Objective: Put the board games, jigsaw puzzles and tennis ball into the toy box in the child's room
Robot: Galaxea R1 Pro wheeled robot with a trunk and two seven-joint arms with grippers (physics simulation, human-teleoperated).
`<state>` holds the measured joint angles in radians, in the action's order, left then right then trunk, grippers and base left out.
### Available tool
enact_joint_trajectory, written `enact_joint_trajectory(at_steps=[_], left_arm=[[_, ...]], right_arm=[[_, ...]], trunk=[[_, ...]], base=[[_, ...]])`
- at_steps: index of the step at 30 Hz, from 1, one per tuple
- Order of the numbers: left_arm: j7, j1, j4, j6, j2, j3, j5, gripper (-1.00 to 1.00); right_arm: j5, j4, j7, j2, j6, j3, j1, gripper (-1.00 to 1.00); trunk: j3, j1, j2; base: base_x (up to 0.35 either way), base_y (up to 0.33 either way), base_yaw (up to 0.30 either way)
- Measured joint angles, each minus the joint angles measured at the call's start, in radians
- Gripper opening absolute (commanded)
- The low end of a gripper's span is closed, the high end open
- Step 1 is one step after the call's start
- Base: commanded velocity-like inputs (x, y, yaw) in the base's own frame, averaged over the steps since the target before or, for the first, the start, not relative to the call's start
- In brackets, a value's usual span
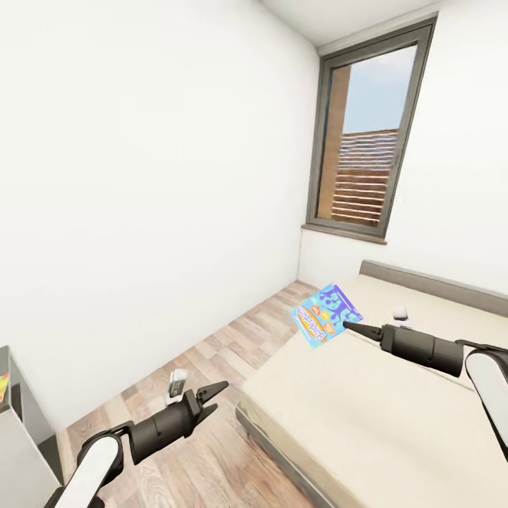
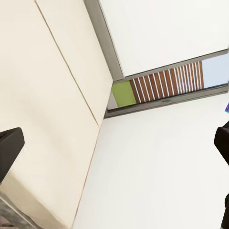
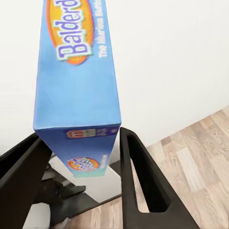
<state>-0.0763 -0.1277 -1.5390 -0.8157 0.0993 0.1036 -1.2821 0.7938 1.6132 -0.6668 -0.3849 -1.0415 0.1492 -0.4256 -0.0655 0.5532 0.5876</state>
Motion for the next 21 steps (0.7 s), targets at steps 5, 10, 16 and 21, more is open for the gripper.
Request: enact_joint_trajectory(at_steps=[5, 10, 16, 21], left_arm=[[0.0, 0.0, 0.0, 0.0, 0.0, 0.0, 0.0, 1.0], [0.0, 0.0, 0.0, 0.0, 0.0, 0.0, 0.0, 1.0], [0.0, 0.0, 0.0, 0.0, 0.0, 0.0, 0.0, 1.0], [0.0, -0.001, 0.0, 0.0, 0.0, 0.0, 0.0, 1.0]], right_arm=[[0.0, 0.0, 0.0, 0.0, 0.0, 0.001, 0.0, -1.0], [0.0, 0.0, 0.0, 0.001, 0.0, 0.001, 0.0, -1.0], [0.0, 0.0, 0.0, 0.0, 0.0, 0.001, 0.0, -1.0], [0.0, 0.0, 0.0, 0.0, 0.0, 0.001, -0.001, -1.0]], trunk=[[0.016, -0.019, -0.035], [0.032, -0.038, -0.07], [0.05, -0.061, -0.112], [0.064, -0.08, -0.146]], base=[[0.0, 0.0, 0.3], [0.0, 0.0, 0.3], [0.0, 0.0, 0.3], [0.0, 0.0, 0.3]])
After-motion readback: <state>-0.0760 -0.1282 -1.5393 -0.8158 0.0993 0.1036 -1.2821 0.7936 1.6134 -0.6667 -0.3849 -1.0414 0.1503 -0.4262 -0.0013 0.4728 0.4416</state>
